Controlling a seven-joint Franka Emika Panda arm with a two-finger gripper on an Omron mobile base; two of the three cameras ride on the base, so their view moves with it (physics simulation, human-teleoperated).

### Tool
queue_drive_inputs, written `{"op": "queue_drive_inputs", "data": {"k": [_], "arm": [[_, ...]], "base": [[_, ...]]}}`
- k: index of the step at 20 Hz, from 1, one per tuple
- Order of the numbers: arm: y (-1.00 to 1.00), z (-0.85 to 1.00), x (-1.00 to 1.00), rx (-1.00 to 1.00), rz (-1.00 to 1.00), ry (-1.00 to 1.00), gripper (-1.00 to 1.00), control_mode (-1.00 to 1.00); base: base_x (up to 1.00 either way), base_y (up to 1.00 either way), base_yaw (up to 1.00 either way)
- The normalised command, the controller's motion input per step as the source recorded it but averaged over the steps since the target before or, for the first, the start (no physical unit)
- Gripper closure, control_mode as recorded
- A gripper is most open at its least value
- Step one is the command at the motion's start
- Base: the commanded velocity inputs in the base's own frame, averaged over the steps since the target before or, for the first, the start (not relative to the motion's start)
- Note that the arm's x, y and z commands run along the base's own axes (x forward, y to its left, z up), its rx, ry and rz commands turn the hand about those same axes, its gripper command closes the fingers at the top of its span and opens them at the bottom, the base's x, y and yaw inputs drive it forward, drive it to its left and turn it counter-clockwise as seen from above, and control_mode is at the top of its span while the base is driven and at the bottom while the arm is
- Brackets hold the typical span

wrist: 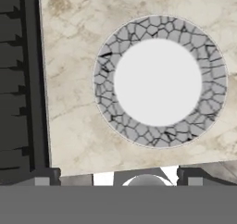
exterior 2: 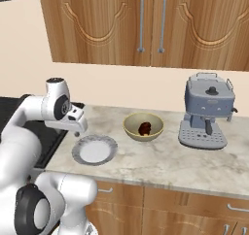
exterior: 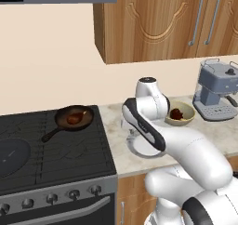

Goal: Place one of the steaks on the plate and the other in the bowl. Then place the bowl in the fridge.

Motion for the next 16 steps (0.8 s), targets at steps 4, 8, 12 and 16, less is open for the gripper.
{"op": "queue_drive_inputs", "data": {"k": [4,8,12,16], "arm": [[0.94,0.0,0.08,0.0,-0.09,-0.02,-1.0,-1.0],[1.0,0.07,0.11,-0.09,-0.13,-0.1,-1.0,-1.0],[0.86,0.18,0.3,-0.1,0.03,-0.1,-1.0,-1.0],[0.27,0.45,0.47,-0.06,0.28,-0.15,-1.0,-1.0]], "base": [[0.0,0.0,0.0],[0.0,0.0,0.0],[0.0,0.0,0.0],[0.0,0.0,0.0]]}}
